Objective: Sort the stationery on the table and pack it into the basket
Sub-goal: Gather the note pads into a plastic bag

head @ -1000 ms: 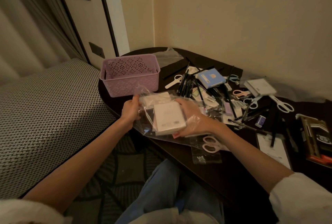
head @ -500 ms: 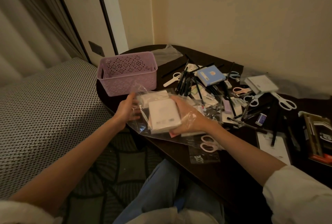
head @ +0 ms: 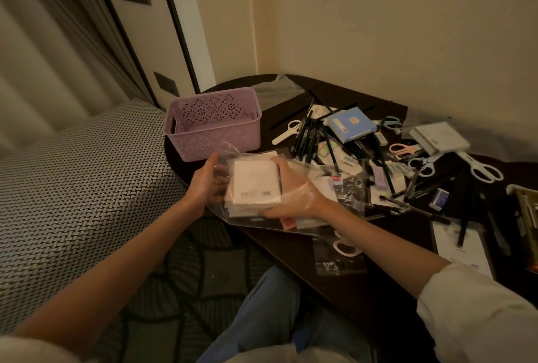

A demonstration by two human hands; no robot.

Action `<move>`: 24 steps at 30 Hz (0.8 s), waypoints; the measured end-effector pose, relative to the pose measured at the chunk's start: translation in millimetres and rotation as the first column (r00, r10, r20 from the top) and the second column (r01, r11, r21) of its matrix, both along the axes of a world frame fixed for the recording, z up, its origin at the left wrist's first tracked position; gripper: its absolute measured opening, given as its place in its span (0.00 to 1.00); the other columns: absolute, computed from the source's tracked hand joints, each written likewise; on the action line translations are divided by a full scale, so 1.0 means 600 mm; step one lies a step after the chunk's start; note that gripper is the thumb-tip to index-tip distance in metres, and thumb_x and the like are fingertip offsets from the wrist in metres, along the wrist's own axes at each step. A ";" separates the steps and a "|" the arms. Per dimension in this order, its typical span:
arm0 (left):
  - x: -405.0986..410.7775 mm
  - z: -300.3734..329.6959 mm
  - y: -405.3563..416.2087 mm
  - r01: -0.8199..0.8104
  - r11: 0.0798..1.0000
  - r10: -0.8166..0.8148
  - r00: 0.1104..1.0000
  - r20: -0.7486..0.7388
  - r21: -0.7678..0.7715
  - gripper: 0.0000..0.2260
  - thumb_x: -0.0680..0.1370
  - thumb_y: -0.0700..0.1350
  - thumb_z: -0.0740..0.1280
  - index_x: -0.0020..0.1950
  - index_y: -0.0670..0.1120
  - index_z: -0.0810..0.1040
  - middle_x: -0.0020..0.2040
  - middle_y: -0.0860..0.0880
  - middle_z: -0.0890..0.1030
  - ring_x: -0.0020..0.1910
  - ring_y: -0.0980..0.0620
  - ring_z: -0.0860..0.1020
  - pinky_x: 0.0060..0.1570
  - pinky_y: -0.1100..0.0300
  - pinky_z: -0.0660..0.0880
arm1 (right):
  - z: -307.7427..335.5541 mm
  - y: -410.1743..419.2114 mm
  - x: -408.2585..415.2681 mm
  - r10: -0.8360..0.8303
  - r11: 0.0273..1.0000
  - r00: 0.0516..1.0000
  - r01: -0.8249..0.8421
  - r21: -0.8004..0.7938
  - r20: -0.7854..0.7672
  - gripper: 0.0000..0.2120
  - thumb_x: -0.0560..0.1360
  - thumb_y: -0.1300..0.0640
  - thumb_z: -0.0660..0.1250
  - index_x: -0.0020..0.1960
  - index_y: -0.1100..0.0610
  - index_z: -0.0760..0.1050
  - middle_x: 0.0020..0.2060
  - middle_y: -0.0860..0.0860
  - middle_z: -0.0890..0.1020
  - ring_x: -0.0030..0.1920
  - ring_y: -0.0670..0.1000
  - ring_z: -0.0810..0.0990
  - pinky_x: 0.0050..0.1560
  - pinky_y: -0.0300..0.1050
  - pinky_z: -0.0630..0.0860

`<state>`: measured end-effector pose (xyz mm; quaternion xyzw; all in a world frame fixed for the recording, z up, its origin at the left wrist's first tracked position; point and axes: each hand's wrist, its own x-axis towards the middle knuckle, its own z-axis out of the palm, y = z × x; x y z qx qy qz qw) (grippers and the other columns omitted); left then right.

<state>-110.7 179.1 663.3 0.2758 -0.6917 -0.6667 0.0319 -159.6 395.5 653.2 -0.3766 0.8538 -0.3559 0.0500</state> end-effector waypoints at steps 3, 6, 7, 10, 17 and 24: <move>-0.005 0.007 -0.020 -0.025 0.733 -0.034 0.997 -0.074 -0.679 0.22 0.78 0.56 0.64 0.66 0.42 0.71 0.60 0.44 0.78 0.56 0.45 0.77 0.57 0.47 0.75 | 0.005 -0.002 -0.002 0.053 0.997 0.996 -0.049 0.060 -0.076 0.48 0.59 0.42 0.80 0.69 0.55 0.59 0.60 0.47 0.72 0.56 0.39 0.68 0.57 0.35 0.68; -0.023 0.048 -0.005 -0.085 0.387 -0.373 0.896 -0.240 -0.918 0.15 0.78 0.46 0.67 0.64 0.43 0.75 0.60 0.45 0.78 0.58 0.49 0.76 0.58 0.55 0.72 | 0.006 -0.007 -0.002 0.096 0.989 0.988 -0.081 0.123 -0.122 0.52 0.59 0.37 0.78 0.71 0.59 0.58 0.63 0.52 0.74 0.59 0.44 0.72 0.62 0.40 0.70; -0.039 0.065 0.006 0.016 0.360 -0.504 0.845 -0.180 -0.933 0.13 0.79 0.44 0.66 0.62 0.43 0.77 0.59 0.46 0.79 0.57 0.50 0.77 0.57 0.58 0.71 | 0.008 -0.007 0.001 0.102 0.989 0.983 -0.084 0.121 -0.150 0.52 0.59 0.36 0.77 0.72 0.59 0.58 0.63 0.52 0.74 0.59 0.46 0.73 0.63 0.43 0.70; -0.101 0.096 0.029 0.482 0.215 -0.685 0.695 0.221 -0.849 0.10 0.80 0.42 0.64 0.58 0.42 0.80 0.56 0.45 0.81 0.51 0.54 0.77 0.51 0.64 0.71 | 0.019 -0.003 0.005 0.106 0.993 0.963 -0.092 0.067 -0.246 0.51 0.59 0.38 0.79 0.71 0.59 0.61 0.59 0.49 0.75 0.56 0.42 0.71 0.59 0.31 0.61; -0.163 0.087 0.017 0.744 0.129 -0.684 0.546 0.484 -0.656 0.12 0.80 0.40 0.64 0.63 0.41 0.78 0.59 0.48 0.78 0.59 0.52 0.76 0.62 0.59 0.70 | 0.015 -0.004 0.001 0.080 0.989 0.975 -0.051 0.141 -0.207 0.52 0.60 0.36 0.78 0.72 0.60 0.59 0.60 0.54 0.76 0.57 0.52 0.75 0.55 0.39 0.64; -0.179 0.053 0.014 0.818 0.188 -0.732 0.486 0.478 -0.544 0.05 0.78 0.40 0.66 0.50 0.42 0.82 0.45 0.49 0.81 0.45 0.54 0.78 0.49 0.60 0.75 | 0.007 0.009 0.015 0.114 0.992 0.993 -0.115 0.044 0.016 0.35 0.66 0.49 0.78 0.66 0.58 0.66 0.55 0.45 0.75 0.53 0.36 0.68 0.61 0.33 0.65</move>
